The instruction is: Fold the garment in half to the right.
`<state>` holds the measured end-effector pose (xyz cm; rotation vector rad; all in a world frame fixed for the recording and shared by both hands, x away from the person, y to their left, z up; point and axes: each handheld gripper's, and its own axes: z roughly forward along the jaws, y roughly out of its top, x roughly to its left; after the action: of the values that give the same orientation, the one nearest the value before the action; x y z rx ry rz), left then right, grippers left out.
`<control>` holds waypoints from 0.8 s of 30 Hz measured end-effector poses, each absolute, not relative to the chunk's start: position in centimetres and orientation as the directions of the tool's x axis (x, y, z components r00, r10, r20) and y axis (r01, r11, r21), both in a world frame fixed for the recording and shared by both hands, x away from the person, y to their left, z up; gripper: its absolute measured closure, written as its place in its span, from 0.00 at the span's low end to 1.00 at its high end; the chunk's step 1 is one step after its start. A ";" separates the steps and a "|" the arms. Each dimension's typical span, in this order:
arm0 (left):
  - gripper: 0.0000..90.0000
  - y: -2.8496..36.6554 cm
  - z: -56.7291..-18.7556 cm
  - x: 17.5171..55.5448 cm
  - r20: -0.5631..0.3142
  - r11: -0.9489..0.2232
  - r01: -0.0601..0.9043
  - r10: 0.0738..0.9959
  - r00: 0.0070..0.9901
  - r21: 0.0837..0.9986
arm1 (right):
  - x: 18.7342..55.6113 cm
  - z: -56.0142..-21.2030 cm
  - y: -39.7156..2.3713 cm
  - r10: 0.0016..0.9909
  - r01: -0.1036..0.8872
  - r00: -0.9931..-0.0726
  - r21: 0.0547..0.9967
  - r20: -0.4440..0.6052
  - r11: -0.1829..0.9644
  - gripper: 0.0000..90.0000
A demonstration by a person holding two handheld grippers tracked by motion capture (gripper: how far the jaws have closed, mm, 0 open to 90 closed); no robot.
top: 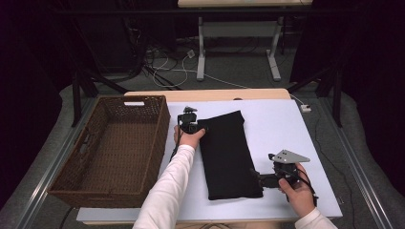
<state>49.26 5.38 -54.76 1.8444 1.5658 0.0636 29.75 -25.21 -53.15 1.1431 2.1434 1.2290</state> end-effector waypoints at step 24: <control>0.82 4.7 -54.8 49.1 -0.307 -0.065 0.823 0.909 0.282 0.565 | 29.8 -53.2 -25.0 0.816 0.448 -0.576 0.852 0.042 0.272 0.09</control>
<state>49.14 4.74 -54.82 1.8958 1.5531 0.1678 29.76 -25.04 -53.20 1.1426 2.1417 1.2304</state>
